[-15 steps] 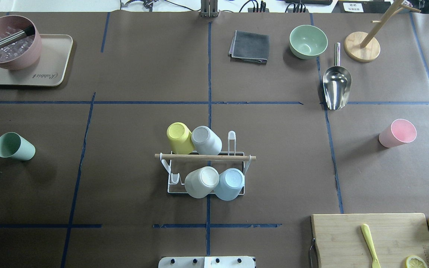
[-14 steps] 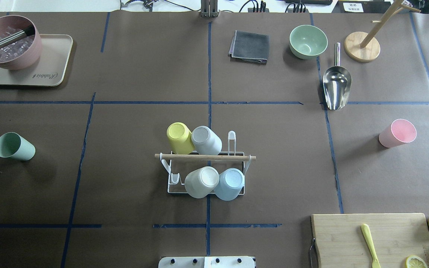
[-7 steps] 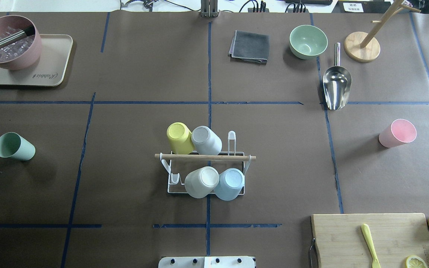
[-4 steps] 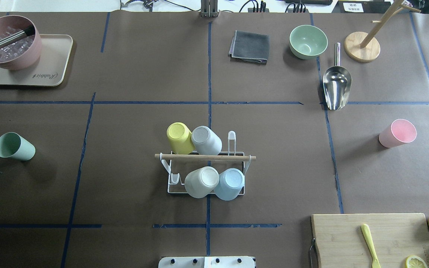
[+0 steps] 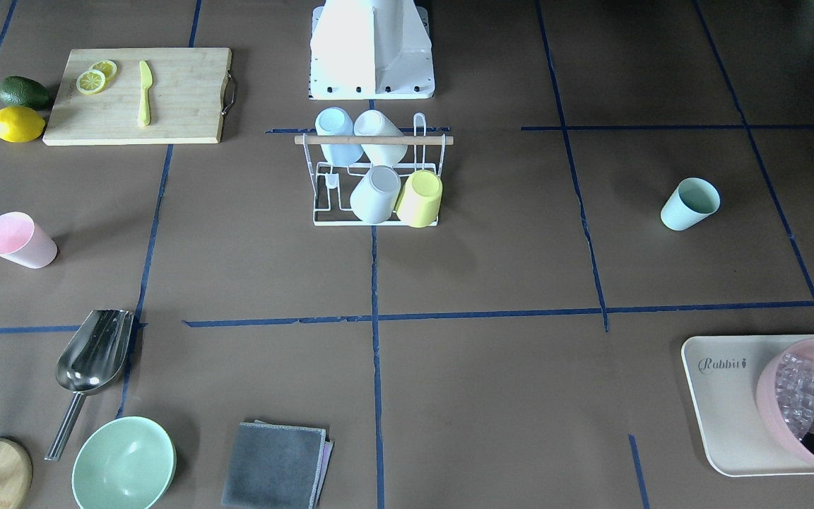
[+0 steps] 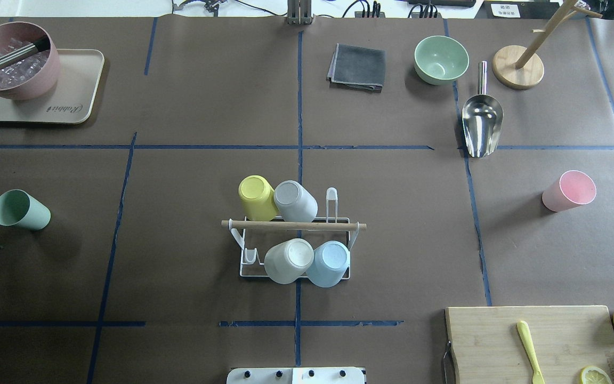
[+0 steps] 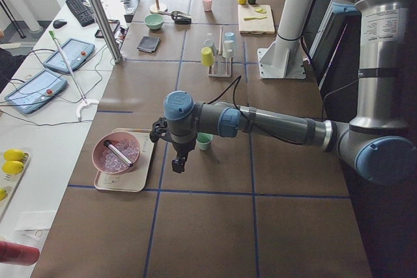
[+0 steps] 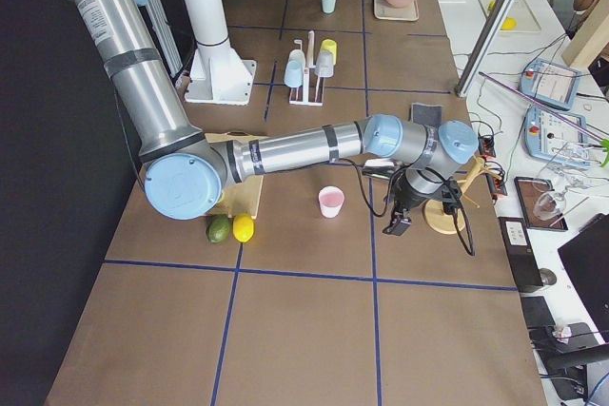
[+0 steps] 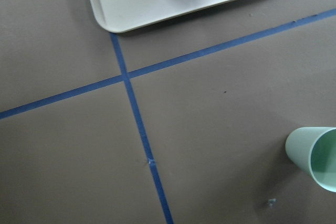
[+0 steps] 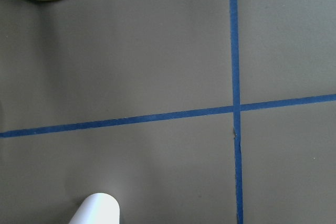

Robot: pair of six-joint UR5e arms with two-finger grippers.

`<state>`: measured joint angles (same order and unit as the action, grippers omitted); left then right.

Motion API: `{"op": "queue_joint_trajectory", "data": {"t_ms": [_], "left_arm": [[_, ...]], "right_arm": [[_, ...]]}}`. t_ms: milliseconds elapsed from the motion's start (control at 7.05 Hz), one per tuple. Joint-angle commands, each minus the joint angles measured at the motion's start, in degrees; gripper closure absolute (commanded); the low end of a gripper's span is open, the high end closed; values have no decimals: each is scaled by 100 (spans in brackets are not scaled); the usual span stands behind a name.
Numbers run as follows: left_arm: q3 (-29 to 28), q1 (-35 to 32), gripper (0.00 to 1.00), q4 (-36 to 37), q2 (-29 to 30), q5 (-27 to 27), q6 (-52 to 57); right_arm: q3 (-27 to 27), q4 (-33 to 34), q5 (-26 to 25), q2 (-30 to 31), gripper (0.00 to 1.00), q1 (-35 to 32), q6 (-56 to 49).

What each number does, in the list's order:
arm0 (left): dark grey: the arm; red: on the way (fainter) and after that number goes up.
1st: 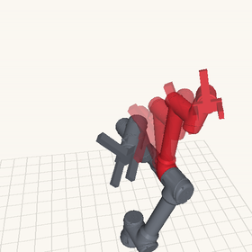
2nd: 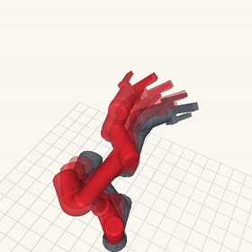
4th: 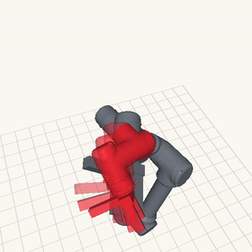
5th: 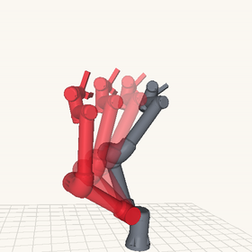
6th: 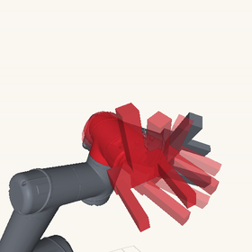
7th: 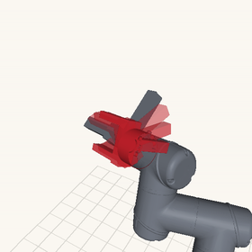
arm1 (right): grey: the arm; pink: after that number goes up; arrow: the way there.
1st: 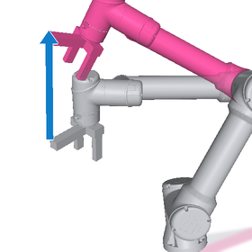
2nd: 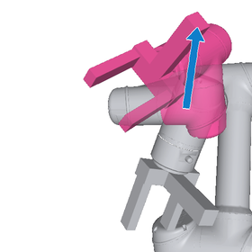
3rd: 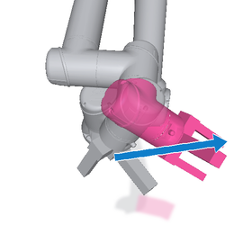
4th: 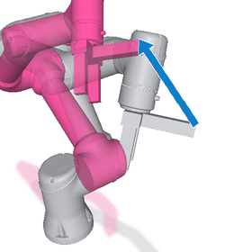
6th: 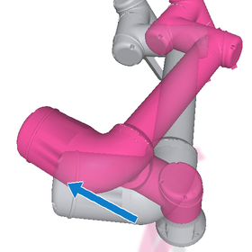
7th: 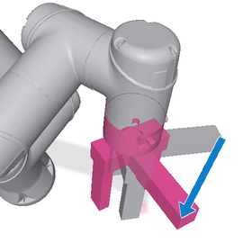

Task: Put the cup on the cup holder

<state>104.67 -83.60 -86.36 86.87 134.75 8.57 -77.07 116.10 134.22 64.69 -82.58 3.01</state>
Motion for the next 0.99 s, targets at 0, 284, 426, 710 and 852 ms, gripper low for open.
{"op": "queue_joint_trajectory", "data": {"t_ms": [0,284,426,710,852], "left_arm": [[376,107,0,1147,354,33,13],[502,317,0,2557,1162,33,13],[371,736,0,3084,1714,-10,-22],[-809,1521,0,3265,2595,-2,-31],[-1173,1636,0,3439,2903,-11,-31]], "right_arm": [[594,44,384,-412,0,328,417],[780,253,648,-641,0,645,700],[1190,298,675,-920,0,760,762],[1466,316,772,-976,0,962,745],[1527,473,755,-959,0,1285,640]]}}
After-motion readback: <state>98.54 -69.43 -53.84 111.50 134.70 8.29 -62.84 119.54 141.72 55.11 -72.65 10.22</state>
